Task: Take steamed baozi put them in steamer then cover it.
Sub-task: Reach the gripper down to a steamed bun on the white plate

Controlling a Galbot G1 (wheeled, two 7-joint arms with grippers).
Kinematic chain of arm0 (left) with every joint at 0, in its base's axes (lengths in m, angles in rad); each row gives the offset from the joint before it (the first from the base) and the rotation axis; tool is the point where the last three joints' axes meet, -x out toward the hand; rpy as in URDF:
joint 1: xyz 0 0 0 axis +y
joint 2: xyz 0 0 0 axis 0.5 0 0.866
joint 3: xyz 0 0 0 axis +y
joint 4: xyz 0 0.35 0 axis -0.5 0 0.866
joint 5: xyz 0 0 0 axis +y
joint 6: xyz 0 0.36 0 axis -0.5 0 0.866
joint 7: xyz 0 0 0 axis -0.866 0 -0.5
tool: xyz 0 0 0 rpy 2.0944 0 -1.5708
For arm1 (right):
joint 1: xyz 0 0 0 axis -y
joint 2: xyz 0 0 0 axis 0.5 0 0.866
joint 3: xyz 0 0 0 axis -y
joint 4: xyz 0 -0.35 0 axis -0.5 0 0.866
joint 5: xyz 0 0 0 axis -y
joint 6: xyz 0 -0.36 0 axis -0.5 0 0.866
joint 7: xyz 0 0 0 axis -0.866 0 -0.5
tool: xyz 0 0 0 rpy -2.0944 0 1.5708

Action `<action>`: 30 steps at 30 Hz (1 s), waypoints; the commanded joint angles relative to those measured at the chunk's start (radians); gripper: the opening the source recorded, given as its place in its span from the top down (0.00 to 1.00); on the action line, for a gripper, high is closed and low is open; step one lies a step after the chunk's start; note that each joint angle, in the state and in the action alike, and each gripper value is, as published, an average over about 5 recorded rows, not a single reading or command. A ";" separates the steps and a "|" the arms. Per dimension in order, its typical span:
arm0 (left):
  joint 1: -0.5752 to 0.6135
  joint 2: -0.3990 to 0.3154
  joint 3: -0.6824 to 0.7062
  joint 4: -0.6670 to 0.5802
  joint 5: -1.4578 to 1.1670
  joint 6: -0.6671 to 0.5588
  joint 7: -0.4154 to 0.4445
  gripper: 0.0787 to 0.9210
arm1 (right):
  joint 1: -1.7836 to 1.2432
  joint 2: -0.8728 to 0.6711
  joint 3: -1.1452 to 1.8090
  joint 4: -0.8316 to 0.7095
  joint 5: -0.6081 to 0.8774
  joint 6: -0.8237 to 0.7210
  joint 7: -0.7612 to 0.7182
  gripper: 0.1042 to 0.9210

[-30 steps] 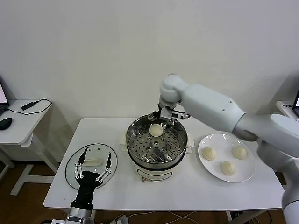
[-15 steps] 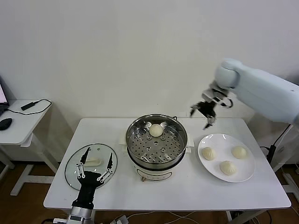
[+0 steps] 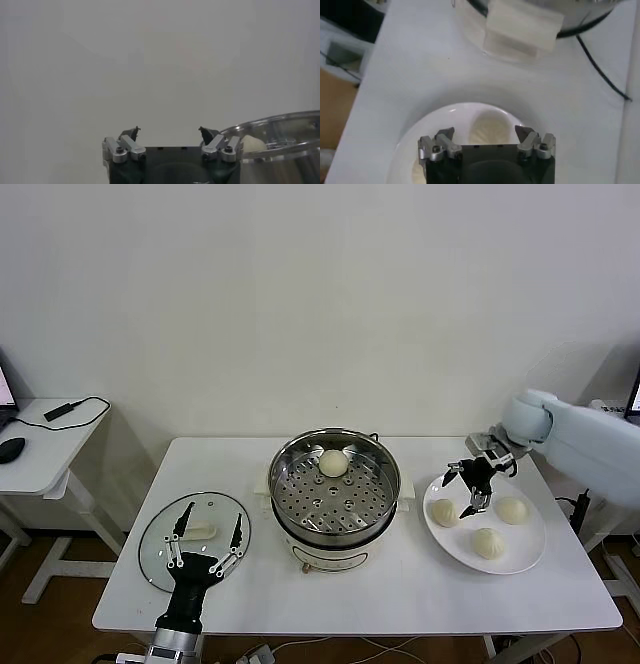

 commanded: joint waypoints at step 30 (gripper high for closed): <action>0.008 -0.003 0.005 -0.012 0.005 -0.003 -0.001 0.12 | -0.133 0.060 0.130 -0.124 -0.086 -0.023 0.075 0.31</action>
